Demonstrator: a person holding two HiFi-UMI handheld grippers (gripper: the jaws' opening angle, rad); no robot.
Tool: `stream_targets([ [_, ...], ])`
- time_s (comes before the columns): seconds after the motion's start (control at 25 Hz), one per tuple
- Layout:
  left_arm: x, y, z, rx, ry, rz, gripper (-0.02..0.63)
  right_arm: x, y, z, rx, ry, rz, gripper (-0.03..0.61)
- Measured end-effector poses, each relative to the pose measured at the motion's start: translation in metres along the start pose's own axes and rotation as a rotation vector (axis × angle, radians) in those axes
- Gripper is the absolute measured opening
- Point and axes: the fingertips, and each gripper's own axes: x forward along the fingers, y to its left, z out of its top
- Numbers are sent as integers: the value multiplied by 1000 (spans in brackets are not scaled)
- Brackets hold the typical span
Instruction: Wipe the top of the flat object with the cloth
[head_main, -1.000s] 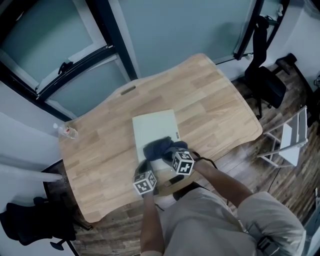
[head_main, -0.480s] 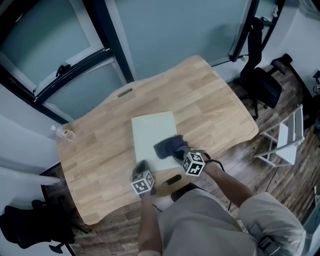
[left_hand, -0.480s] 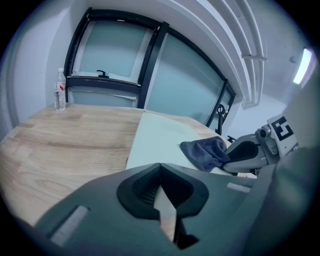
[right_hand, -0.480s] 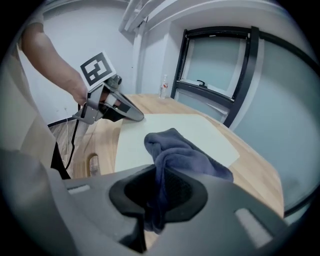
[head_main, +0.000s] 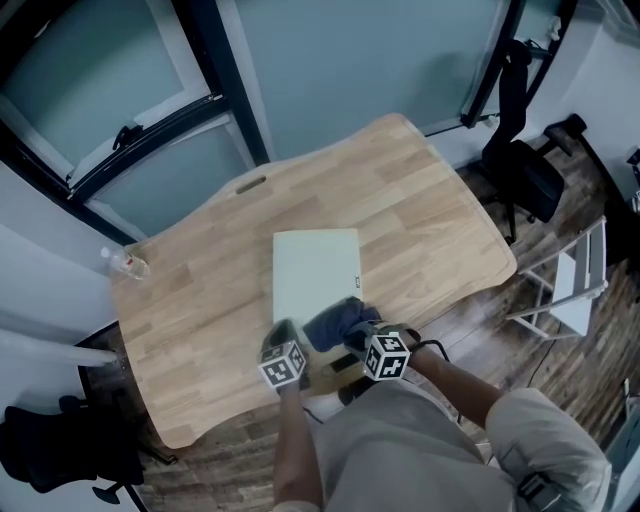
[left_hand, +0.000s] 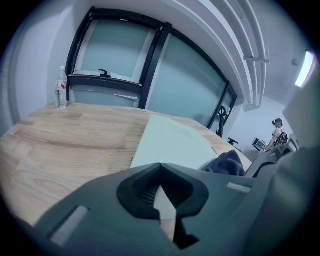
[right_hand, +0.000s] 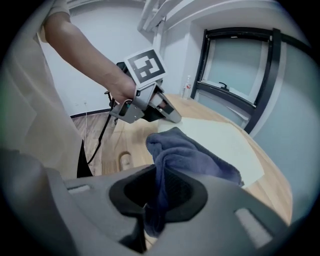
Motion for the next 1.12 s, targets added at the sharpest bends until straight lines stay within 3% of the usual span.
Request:
stream_targets([
  [0.56, 2, -3, -3, 15, 23, -19, 8, 42, -6, 53, -25, -61, 116, 46],
  [0.8, 3, -4, -6, 49, 60, -29, 8, 64, -35, 70, -43, -65, 63, 46],
  [1.12, 4, -7, -4, 111, 86, -27, 8, 83, -91, 81, 32, -77, -56, 46],
])
